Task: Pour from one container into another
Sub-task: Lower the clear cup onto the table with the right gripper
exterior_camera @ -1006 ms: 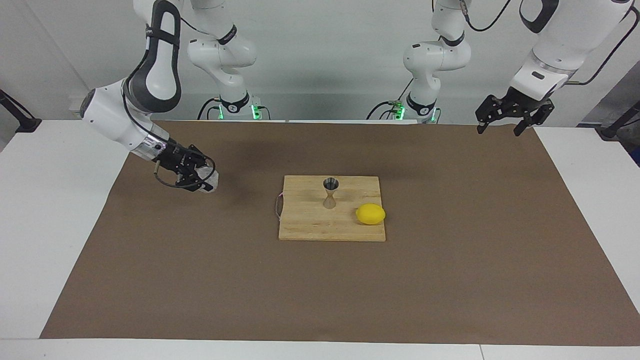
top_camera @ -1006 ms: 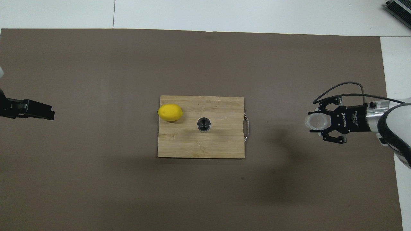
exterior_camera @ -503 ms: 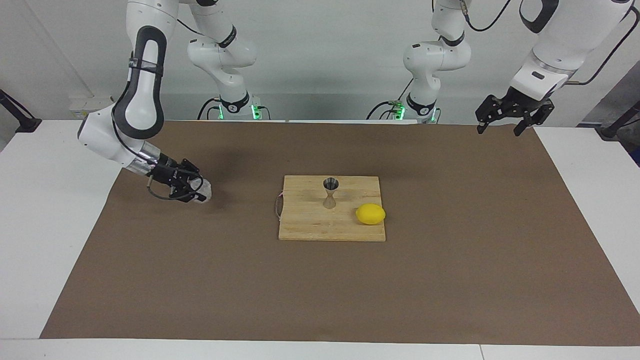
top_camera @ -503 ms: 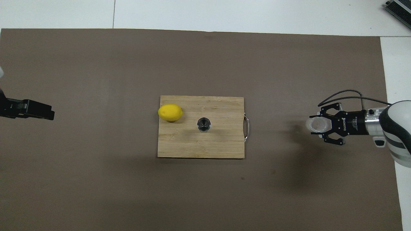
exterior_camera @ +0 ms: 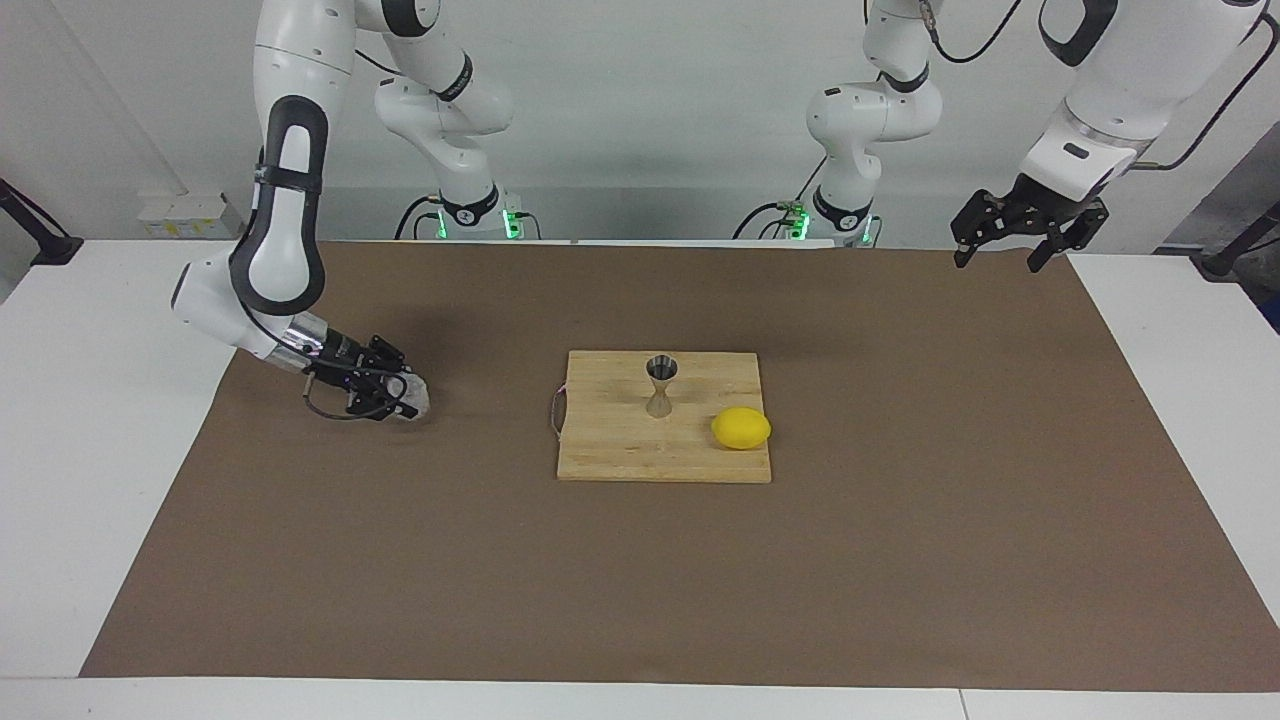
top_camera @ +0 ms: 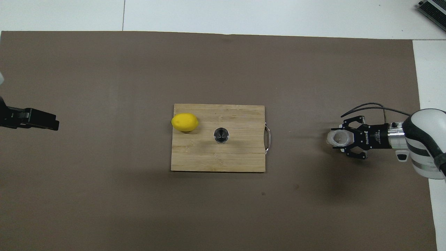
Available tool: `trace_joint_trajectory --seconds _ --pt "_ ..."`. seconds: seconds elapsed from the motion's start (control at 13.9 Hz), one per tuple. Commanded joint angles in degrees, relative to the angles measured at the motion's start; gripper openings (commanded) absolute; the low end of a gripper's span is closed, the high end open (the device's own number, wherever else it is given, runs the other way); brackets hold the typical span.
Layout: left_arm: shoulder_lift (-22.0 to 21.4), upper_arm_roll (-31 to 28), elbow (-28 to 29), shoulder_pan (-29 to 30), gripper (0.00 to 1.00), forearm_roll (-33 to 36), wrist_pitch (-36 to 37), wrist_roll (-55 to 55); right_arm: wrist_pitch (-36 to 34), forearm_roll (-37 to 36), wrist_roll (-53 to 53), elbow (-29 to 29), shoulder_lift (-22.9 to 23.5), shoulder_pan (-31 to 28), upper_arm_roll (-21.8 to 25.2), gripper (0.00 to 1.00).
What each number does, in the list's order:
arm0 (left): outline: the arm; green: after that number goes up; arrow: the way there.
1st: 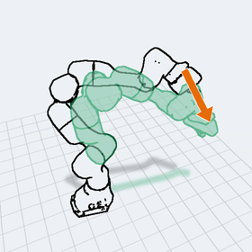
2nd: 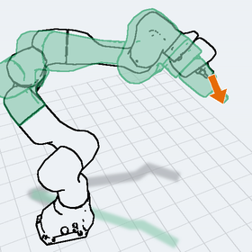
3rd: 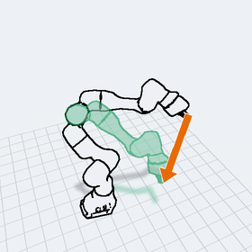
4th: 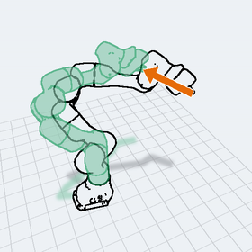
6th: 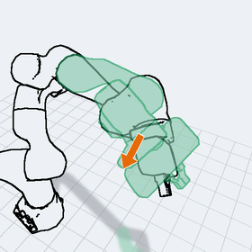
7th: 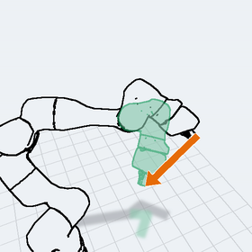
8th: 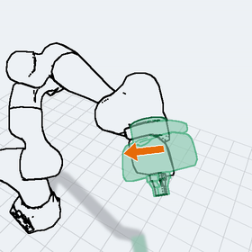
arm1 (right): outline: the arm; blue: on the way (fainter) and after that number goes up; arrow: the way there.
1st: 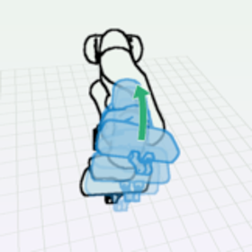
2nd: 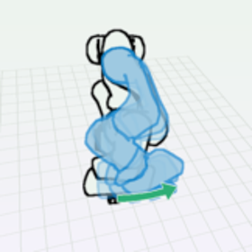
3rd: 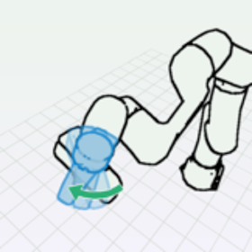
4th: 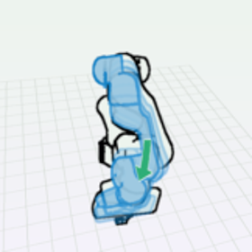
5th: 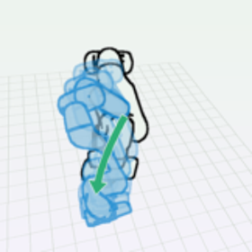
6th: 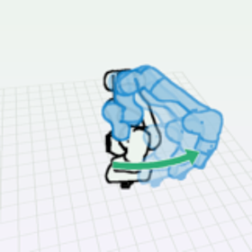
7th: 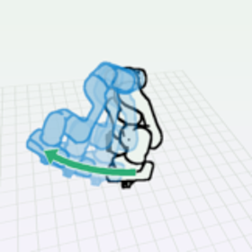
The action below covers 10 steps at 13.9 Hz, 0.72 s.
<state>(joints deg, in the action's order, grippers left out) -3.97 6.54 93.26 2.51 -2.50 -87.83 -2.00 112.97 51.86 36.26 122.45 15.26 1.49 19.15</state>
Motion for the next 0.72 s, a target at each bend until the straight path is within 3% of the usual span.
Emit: trace_joint_trajectory --seconds 0.0,0.07,0.29,0.65 --pt "-1.7 0.5 1.7 0.5 1.0 0.9 0.3 0.7 0.4 2.2 -1.5 0.2 0.7 -0.7 0.2 0.68" --pt "-1.7 0.5 1.7 0.5 1.0 0.9 0.3 0.7 0.5 2.3 -1.5 0.2 0.8 -0.6 0.4 0.71" --pt "-1.7 0.5 1.7 0.5 1.0 0.9 0.3 0.7 1.5 2.3 -0.9 0.2 0.8 -0.5 0.4 0.99" --pt "-1.7 0.5 1.7 0.5 1.0 0.9 0.3 0.7 1.4 1.1 -0.6 0.0 -0.9 -0.3 0.7 1.0"
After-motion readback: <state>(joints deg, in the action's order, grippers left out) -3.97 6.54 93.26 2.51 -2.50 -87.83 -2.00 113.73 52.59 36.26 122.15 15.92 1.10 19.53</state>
